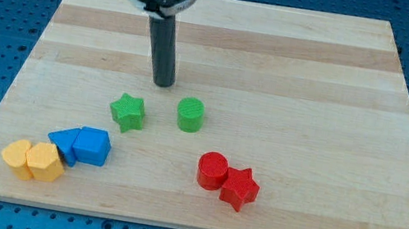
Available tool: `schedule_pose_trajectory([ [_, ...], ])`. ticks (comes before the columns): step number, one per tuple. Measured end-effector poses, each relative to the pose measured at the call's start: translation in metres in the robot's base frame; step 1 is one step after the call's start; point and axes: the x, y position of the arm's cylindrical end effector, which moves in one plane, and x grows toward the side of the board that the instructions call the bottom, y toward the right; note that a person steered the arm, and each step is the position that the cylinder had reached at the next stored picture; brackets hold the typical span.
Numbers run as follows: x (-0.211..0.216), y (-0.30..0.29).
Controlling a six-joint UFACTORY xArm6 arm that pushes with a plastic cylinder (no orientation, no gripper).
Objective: Slide the yellow heart along with the yellow hexagon right a bit
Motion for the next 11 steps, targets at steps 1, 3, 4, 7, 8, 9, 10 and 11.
schedule_pose_trajectory([
  [1,-0.025,-0.04],
  [3,0.01,-0.183],
  [4,0.035,-0.214],
  [7,0.122,-0.209],
  [8,0.142,-0.194],
  [9,0.161,-0.189],
  [10,0.162,-0.176],
  [11,0.162,-0.161],
])
